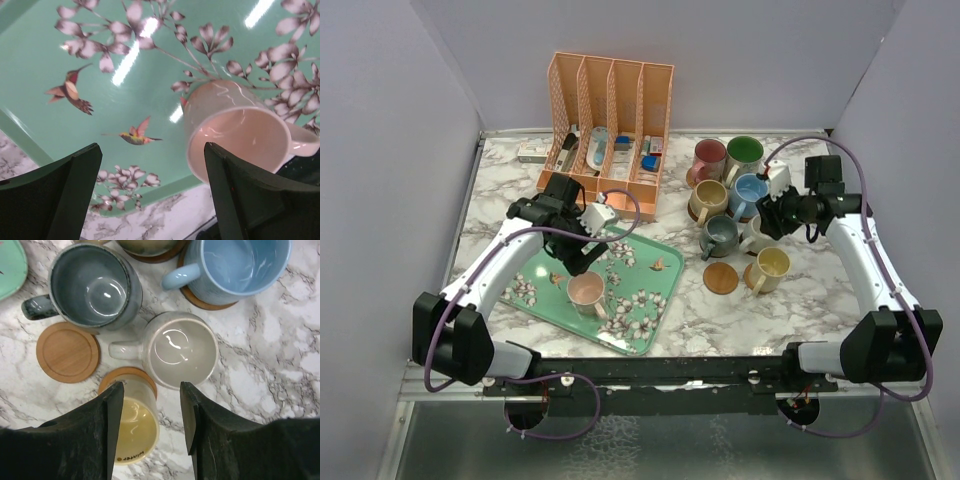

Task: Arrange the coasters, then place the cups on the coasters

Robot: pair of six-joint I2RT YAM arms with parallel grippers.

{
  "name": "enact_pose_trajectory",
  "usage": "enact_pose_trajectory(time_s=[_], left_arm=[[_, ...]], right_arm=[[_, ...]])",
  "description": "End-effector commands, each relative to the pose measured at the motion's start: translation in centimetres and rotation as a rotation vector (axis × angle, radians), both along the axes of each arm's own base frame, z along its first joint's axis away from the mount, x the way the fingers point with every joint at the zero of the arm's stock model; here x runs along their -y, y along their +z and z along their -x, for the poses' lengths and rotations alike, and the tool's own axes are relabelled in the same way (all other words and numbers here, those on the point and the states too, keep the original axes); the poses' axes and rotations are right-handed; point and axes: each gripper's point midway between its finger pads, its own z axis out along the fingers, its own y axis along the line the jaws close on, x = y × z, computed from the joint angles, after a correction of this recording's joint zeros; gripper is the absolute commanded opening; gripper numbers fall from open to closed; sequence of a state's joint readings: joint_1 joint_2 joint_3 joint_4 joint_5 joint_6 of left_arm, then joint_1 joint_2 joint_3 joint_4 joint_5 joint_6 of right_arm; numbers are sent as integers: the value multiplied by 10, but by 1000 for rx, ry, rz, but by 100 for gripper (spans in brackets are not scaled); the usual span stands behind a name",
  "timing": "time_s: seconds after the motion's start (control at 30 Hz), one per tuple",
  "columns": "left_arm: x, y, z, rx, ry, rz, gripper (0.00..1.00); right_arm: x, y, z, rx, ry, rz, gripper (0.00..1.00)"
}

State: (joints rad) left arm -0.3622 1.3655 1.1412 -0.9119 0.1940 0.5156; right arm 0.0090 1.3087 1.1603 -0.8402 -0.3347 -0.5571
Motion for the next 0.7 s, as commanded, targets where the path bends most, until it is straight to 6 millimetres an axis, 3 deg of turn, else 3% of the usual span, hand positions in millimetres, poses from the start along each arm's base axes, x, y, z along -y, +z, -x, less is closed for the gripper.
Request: enact_pose_trajectory(time_s=[0.0,0.3,0.67], left_arm=[[-10,-4,31,-89,-29,-34,86],[-8,-23,43,-185,-1,-30,74],[3,-42,46,-264,-11,-3,52]], right_arm=[[-19,15,-20,75,41,-109,50],[-34,28,-29,179,63,-198,50],[-34,17,-24,163,58,-199,50]])
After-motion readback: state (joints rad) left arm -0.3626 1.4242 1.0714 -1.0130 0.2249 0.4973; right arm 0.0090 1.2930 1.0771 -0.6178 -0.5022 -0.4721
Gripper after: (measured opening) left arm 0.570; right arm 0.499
